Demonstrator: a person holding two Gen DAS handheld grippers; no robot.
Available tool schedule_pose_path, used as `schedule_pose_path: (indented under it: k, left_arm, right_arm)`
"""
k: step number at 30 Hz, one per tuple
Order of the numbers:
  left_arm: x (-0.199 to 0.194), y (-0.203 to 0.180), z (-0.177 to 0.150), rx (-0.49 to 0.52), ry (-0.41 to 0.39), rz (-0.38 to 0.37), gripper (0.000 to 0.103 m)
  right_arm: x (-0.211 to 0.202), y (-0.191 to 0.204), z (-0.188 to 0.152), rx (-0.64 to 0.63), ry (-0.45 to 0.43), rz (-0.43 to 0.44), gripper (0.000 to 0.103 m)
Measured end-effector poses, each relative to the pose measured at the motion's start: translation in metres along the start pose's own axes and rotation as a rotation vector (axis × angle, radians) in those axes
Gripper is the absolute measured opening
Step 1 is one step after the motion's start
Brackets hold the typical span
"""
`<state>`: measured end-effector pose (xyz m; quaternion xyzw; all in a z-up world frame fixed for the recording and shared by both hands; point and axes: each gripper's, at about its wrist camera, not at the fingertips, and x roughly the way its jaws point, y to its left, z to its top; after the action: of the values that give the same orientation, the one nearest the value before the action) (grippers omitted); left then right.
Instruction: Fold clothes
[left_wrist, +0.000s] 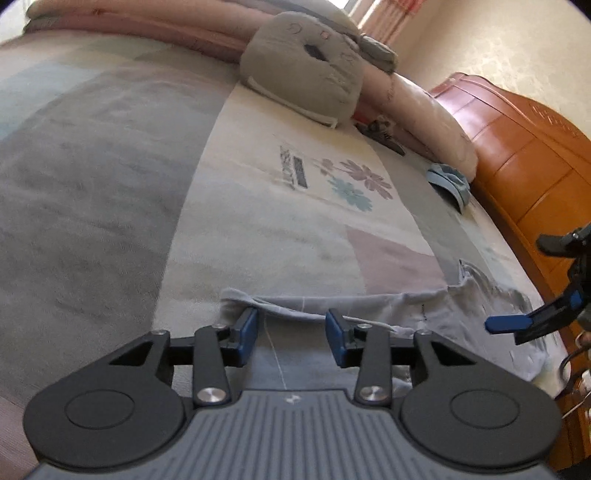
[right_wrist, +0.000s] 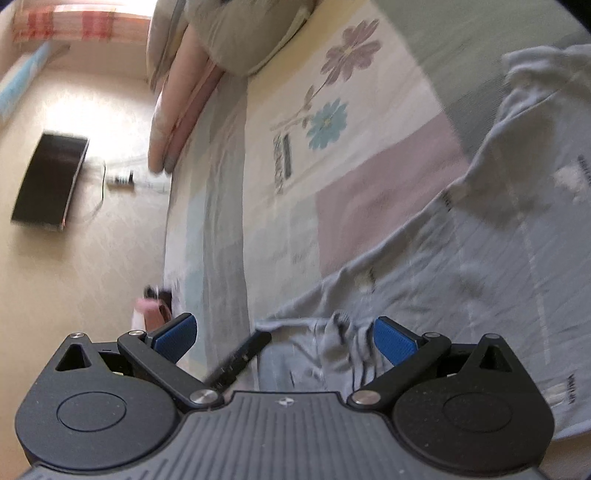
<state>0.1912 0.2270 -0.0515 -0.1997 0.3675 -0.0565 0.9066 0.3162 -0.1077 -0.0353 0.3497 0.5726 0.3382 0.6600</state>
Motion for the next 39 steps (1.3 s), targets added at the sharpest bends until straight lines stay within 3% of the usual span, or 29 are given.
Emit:
schedule_pose_path:
  k: [4, 8, 12, 17, 20, 24, 29, 33, 39]
  left_arm:
    - [-0.014, 0.0, -0.002, 0.042, 0.056, 0.015, 0.064]
    - [-0.011, -0.001, -0.018, 0.068, 0.115, -0.007, 0.068]
    - [-0.015, 0.0, -0.019, 0.061, 0.113, -0.011, 0.068]
    - [-0.023, -0.003, 0.002, 0.069, 0.036, -0.077, 0.072]
    - [-0.002, -0.005, 0.006, 0.083, 0.058, -0.093, 0.073]
    - [0.018, 0.001, 0.006, 0.056, 0.081, -0.058, 0.073]
    - [0.007, -0.016, 0.013, 0.124, 0.09, -0.059, 0.078]
    - [0.025, -0.018, 0.01, 0.113, 0.109, -0.03, 0.079]
    - [0.015, -0.045, 0.014, 0.129, 0.072, 0.024, 0.078]
  right_arm:
    - [0.027, 0.013, -0.014, -0.065, 0.076, 0.022, 0.103]
    - [0.055, 0.025, -0.028, -0.133, 0.15, 0.033, 0.103]
    - [0.077, 0.017, -0.044, -0.213, 0.192, -0.06, 0.103]
    - [0.06, 0.026, -0.054, -0.305, 0.16, -0.043, 0.103]
    - [0.05, 0.028, -0.057, -0.363, 0.134, -0.073, 0.103]
    - [0.042, 0.025, -0.06, -0.362, 0.083, -0.103, 0.103]
    - [0.019, 0.02, -0.066, -0.414, 0.0, -0.18, 0.103]
    - [0.0, 0.012, -0.063, -0.451, -0.049, -0.237, 0.103]
    - [-0.024, -0.005, -0.058, -0.493, -0.106, -0.275, 0.103]
